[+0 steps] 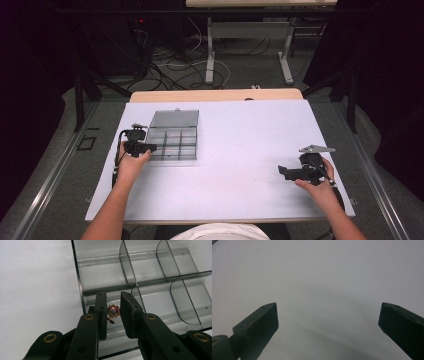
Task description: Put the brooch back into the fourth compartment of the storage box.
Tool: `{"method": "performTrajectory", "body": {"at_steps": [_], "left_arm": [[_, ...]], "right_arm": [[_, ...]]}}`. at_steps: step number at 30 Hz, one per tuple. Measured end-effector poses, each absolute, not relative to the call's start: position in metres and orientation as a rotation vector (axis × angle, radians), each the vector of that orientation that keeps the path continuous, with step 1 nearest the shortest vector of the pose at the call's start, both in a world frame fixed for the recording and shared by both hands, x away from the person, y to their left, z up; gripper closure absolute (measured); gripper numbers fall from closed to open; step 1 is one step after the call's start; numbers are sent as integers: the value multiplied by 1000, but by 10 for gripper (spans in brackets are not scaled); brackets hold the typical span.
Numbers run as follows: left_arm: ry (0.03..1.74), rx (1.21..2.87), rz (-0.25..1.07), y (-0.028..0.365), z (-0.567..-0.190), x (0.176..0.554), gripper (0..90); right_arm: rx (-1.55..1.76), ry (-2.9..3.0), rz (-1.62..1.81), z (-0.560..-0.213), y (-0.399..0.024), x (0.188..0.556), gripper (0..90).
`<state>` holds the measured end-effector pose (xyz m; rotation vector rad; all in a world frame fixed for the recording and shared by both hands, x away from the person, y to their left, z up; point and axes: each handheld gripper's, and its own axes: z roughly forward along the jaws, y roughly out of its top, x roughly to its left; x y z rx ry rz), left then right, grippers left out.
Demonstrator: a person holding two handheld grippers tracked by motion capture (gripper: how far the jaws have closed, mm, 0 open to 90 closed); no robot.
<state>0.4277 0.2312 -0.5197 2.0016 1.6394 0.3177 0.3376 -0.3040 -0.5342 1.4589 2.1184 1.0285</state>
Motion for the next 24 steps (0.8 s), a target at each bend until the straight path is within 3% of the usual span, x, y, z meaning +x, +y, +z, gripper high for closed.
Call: {"method": "performTrajectory", "body": {"at_steps": [24], "left_arm": [[1611, 1949, 320, 232, -513, 424, 666]], "right_arm": [[1458, 2116, 1026, -534, -304, 337, 27]]}}
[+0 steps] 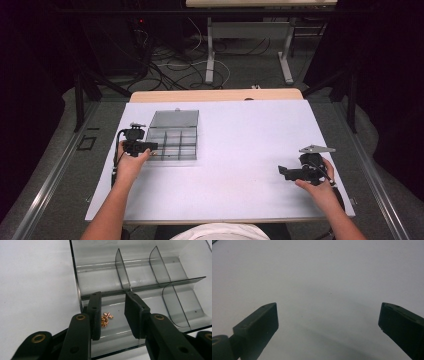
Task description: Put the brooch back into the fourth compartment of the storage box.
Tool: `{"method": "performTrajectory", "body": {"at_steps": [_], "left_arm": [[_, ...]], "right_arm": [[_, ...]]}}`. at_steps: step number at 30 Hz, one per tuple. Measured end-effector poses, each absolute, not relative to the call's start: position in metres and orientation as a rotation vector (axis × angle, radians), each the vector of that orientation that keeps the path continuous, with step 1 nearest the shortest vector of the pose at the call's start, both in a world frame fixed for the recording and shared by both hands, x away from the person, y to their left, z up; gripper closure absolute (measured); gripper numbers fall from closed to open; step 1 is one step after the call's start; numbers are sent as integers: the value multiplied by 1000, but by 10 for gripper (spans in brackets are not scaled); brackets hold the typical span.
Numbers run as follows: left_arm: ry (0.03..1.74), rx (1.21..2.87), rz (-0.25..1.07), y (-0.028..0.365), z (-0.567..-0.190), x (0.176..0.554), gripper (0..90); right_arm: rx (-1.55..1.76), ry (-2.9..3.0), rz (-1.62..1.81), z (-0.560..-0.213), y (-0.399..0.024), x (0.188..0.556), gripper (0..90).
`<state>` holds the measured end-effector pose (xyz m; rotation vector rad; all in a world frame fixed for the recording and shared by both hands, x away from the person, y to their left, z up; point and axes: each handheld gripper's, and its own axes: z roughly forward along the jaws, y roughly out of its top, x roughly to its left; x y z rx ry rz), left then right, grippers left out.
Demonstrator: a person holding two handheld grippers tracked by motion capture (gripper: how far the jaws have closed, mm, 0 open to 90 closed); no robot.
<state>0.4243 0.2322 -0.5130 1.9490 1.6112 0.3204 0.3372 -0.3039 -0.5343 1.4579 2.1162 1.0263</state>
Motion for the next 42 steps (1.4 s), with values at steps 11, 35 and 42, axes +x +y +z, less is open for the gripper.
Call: {"method": "performTrajectory", "body": {"at_steps": [11, 35, 42], "left_arm": [[1574, 1934, 319, 232, -505, 421, 606], [1423, 1930, 376, 206, -482, 405, 467], [1356, 1952, 398, 198, -476, 398, 440]], "right_arm": [[1459, 2118, 1029, -534, -304, 337, 27], [1470, 2110, 1030, -534, -303, 337, 27], [1468, 2113, 1027, -534, -305, 337, 27]]}}
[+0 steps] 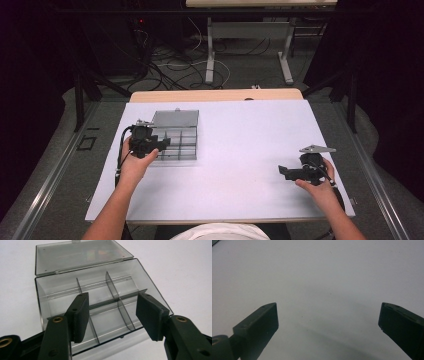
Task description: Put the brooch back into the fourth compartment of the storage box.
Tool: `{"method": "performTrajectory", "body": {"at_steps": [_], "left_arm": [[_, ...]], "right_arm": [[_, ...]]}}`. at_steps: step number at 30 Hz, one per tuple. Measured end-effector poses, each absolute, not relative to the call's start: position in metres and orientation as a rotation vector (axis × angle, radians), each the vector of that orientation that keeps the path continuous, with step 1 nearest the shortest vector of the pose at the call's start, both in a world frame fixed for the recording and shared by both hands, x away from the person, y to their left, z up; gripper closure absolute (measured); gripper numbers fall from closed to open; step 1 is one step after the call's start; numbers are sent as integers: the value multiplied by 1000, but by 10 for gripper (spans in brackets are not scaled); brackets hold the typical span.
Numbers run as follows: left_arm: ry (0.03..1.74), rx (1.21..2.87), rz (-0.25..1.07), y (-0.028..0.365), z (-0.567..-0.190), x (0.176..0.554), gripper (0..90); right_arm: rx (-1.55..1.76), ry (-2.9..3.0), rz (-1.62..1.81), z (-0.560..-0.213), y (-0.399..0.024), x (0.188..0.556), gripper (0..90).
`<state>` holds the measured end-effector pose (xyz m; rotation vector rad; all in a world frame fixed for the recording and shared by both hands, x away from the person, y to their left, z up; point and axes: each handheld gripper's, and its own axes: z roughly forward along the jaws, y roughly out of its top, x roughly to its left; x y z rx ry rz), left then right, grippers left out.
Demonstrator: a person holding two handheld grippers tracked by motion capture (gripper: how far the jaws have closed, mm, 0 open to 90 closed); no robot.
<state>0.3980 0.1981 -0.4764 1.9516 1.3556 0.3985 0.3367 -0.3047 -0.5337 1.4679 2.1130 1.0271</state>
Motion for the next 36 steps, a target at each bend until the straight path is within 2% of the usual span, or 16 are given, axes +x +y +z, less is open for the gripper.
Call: {"method": "performTrajectory", "body": {"at_steps": [8, 24, 36], "left_arm": [[1262, 1979, 451, 190, -473, 390, 376], [1120, 1991, 426, 187, -474, 368, 292], [1137, 1944, 424, 199, -482, 349, 156]], "right_arm": [[1476, 2110, 1031, -533, -304, 336, 27], [1472, 2111, 1032, -533, -304, 336, 27], [1470, 2108, 1032, -533, -303, 336, 27]]}}
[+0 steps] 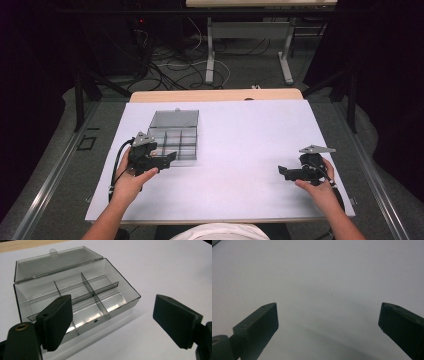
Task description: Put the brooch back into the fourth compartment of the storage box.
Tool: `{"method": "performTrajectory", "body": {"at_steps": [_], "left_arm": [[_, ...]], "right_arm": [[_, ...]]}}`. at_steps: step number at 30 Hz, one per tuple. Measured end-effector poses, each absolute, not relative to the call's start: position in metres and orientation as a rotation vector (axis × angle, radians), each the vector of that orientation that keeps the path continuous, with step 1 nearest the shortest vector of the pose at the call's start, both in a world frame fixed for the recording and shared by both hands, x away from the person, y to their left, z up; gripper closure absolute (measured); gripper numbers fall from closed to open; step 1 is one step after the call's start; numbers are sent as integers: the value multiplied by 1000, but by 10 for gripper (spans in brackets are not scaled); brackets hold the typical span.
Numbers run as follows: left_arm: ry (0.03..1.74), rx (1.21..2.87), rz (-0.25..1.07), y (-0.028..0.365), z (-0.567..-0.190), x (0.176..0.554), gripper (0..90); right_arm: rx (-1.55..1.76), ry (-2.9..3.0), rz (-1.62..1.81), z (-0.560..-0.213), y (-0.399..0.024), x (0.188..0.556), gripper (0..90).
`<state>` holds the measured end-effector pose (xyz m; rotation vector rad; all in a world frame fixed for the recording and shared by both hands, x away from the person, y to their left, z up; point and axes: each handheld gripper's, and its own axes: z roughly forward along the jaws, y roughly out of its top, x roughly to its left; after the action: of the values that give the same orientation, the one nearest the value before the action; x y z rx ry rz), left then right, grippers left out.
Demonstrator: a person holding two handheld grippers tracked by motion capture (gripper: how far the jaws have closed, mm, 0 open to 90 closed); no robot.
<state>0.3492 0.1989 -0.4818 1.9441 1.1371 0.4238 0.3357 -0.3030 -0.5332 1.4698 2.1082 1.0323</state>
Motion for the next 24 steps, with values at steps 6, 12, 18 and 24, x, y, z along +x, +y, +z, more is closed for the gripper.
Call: {"method": "performTrajectory", "body": {"at_steps": [6, 12, 18, 24], "left_arm": [[1166, 1917, 422, 207, -490, 344, 80], [1201, 1886, 408, 214, -499, 341, 5], [1211, 1879, 439, 223, -508, 340, 1], [1215, 1872, 454, 234, -515, 339, 1]], "right_arm": [[1469, 2110, 1033, -533, -303, 336, 27], [1474, 2109, 1031, -533, -303, 336, 27], [1468, 2114, 1031, -533, -303, 335, 27], [1461, 2115, 1031, -534, -303, 336, 27]]}}
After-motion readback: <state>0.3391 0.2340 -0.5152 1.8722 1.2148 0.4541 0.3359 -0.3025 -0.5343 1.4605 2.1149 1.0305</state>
